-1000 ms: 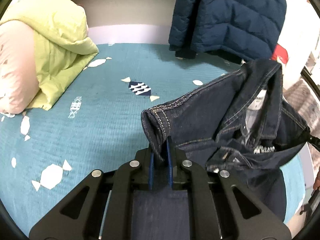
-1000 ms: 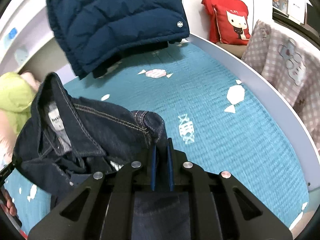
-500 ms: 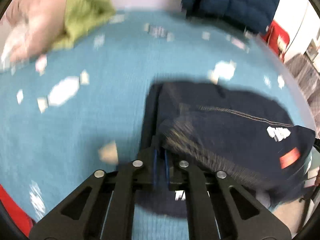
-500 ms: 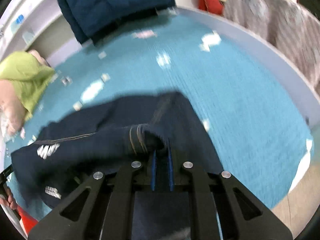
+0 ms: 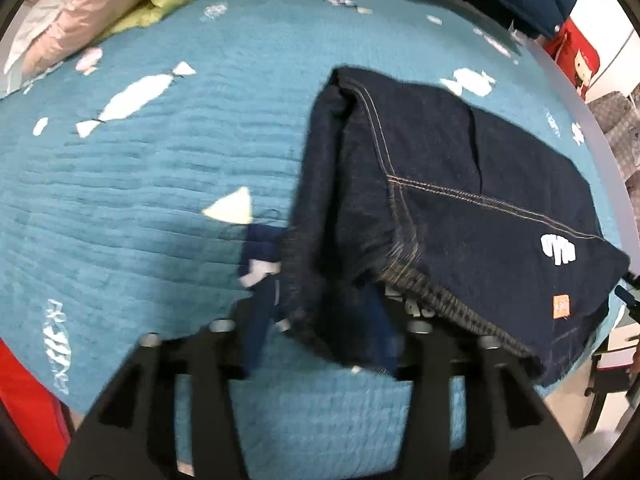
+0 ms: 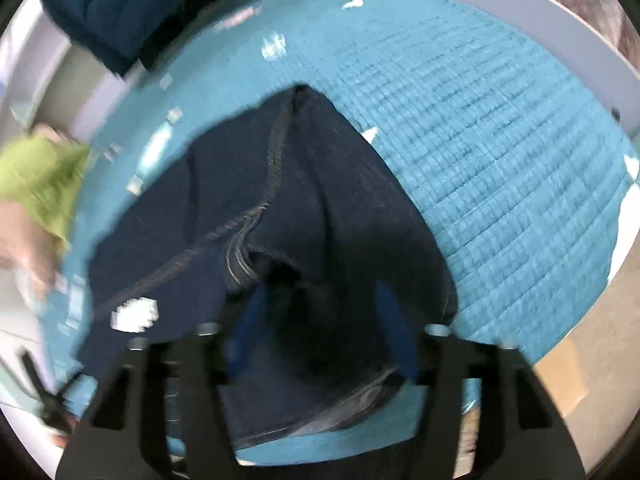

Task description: Fold large clothes

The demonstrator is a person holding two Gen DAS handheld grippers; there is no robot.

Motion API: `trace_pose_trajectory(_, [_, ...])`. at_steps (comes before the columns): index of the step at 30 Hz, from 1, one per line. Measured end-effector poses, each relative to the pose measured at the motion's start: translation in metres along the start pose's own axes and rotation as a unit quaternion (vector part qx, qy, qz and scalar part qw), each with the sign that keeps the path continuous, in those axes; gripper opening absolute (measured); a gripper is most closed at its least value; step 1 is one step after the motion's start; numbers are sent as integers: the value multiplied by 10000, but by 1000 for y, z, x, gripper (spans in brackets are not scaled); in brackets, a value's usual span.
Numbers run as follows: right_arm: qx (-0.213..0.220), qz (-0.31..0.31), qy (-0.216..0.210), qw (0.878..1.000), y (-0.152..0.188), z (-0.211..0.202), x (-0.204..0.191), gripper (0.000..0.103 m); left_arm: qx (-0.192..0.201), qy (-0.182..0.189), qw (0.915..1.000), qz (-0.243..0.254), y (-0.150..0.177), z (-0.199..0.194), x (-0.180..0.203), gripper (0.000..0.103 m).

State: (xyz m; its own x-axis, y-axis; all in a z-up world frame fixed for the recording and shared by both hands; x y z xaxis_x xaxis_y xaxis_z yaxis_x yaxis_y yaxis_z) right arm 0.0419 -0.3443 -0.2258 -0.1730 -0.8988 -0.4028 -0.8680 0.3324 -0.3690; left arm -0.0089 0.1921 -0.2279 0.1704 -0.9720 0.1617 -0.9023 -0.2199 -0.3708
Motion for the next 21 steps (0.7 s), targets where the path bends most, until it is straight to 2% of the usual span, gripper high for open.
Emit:
trace_pose_trajectory(2, [78,72,70,9999,-3,-8,-2,70,17,103,9999,19,3,-14,-4,54])
trace_pose_trajectory(4, [128,100,-79,9998,-7,-11,-8,70,89,140,9998,-78,1,-24,-7,60])
trace_pose_trajectory(8, [-39,-38,6,10000,-10,4,-21,70,211,482,9982,-291,-7,-34,1,60])
trace_pose_trajectory(12, [-349,44,118,9993,-8,39,-20,70,71,374,9987,-326,-12,-13,14,60])
trace_pose_trajectory(15, [-378,352,-70,9986,-6,56,-17,70,-60,489,9977,-470,-14,11,23,59])
trace_pose_trajectory(17, [-313,330,143,9989,-5,61,-18,69,-117,194,9987,-457,-15,28,29,56])
trace_pose_trajectory(18, [-304,269,220,9989,-2,64,-21,57,-167,107,9988,-446,-15,33,31,51])
trace_pose_trajectory(19, [-304,247,257,9989,0,64,-23,45,-233,7,9988,-426,-14,38,35,49])
trace_pose_trajectory(21, [-90,188,399,9990,3,61,-25,32,-182,-260,9990,-322,-13,40,41,38])
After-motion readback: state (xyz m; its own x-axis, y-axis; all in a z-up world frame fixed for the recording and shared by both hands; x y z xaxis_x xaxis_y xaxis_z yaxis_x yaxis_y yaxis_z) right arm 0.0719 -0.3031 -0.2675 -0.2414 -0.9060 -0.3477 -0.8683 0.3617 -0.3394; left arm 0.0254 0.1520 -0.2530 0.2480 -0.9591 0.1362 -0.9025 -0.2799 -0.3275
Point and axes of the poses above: each gripper's, at about its wrist camera, not at the fingertips, and z roughly the way its jaws point, x to its right, y to its underside, the point moved 3 cm from there along z, roughly the way its jaws point, and after that the axes turned 1 degree about -z, right-handed, at the moved point
